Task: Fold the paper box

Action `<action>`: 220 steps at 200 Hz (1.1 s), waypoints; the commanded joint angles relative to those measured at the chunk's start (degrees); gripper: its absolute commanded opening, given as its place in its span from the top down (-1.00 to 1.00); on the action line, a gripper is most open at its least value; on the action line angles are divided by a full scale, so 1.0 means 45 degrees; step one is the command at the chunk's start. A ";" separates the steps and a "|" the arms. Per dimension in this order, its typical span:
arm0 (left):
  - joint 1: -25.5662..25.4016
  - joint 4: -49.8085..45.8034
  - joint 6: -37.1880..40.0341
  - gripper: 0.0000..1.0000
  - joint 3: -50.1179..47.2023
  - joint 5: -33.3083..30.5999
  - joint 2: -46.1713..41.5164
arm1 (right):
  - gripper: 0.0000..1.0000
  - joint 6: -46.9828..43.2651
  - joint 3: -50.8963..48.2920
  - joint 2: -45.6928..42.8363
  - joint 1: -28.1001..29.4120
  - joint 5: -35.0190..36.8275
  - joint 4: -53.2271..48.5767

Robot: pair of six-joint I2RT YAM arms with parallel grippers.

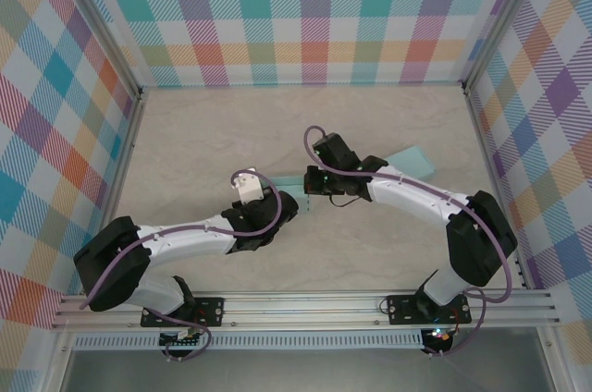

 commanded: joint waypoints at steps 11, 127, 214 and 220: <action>-0.0186 -0.1283 -0.0264 0.98 -0.0134 0.0739 -0.0199 | 1.00 -0.0019 -0.0483 0.0626 0.0355 -0.0107 -0.0365; 0.0082 -0.0726 0.1234 0.72 -0.0417 0.2362 -0.2397 | 1.00 -0.1110 -0.0455 0.0159 0.0653 0.2249 -0.1312; 0.0512 -0.0358 0.1068 -0.81 -0.0838 0.3974 -0.4114 | 1.00 -0.1601 0.0262 0.0203 0.1181 0.3133 -0.1605; 0.0546 -0.0372 0.1023 -0.88 -0.0838 0.4063 -0.4147 | 1.00 -0.1603 0.0319 0.0219 0.1210 0.3234 -0.1661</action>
